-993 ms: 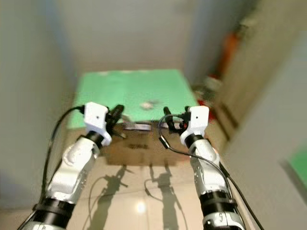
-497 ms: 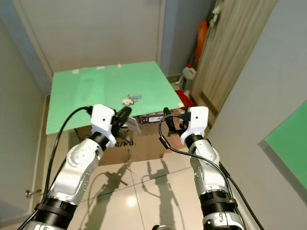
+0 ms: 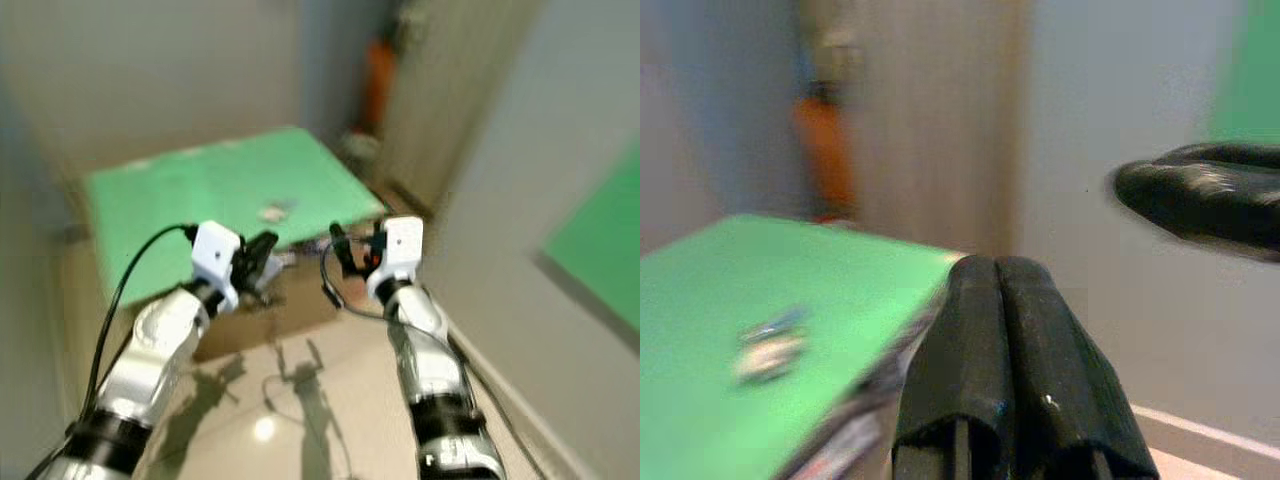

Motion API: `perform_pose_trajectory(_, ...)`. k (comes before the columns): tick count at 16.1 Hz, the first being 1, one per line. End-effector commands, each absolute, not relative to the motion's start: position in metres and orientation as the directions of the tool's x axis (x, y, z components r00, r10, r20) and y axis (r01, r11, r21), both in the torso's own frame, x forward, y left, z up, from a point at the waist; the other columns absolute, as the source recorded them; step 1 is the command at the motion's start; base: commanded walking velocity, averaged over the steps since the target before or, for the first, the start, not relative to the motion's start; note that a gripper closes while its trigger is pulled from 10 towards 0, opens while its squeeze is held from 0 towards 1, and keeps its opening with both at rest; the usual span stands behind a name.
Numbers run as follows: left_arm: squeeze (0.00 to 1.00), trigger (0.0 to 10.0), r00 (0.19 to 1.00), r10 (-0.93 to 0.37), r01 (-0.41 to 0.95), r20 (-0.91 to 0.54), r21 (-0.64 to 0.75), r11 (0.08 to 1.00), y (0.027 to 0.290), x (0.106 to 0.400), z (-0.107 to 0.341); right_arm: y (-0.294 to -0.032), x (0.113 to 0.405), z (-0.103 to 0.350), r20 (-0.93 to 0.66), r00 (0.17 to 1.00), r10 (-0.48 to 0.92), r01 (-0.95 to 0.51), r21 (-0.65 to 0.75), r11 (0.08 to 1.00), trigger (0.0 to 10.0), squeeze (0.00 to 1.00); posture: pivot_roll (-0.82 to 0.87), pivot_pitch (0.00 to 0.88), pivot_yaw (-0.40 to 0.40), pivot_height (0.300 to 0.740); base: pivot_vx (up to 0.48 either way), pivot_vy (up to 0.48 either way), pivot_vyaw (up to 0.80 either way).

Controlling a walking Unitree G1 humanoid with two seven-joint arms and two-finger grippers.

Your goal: Hang keys on a hook

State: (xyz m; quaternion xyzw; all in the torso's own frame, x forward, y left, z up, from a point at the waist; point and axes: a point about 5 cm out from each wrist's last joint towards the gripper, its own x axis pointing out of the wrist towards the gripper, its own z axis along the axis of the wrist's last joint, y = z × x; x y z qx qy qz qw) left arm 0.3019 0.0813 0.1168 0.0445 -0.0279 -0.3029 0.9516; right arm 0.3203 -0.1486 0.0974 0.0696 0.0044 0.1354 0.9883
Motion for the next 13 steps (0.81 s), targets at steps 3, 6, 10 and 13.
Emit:
perform_pose_trajectory(3,0.00,0.0,0.824,-0.566,0.560,0.026,0.115,0.820,0.084,0.304,0.118,-0.154,0.318,0.096,-0.009,0.966,0.257,-0.254,0.104,0.961,10.0,0.00,0.01,0.000,-0.003,0.740,0.000,0.145,-0.41)
perform_pose_trajectory(6,0.00,0.0,0.821,-0.571,0.565,0.020,0.117,0.817,0.084,0.302,0.116,-0.166,0.315,0.094,-0.016,0.973,0.229,-0.226,0.101,0.969,10.0,0.00,0.00,0.000,0.000,0.740,0.000,0.000,-0.15)
perform_pose_trajectory(10,0.00,0.0,0.811,-0.585,0.580,0.024,0.108,0.808,0.082,0.299,0.115,-0.166,0.312,0.090,-0.026,0.974,0.224,-0.220,0.105,0.970,10.0,0.00,0.00,0.000,0.003,0.740,0.000,0.000,-0.61)
perform_pose_trajectory(13,0.00,0.0,0.815,-0.579,0.574,0.027,0.098,0.813,0.084,0.299,0.114,-0.167,0.311,0.088,-0.030,0.975,0.219,-0.215,0.103,0.971,10.0,0.00,0.00,0.000,0.002,0.740,0.000,0.000,-0.66)
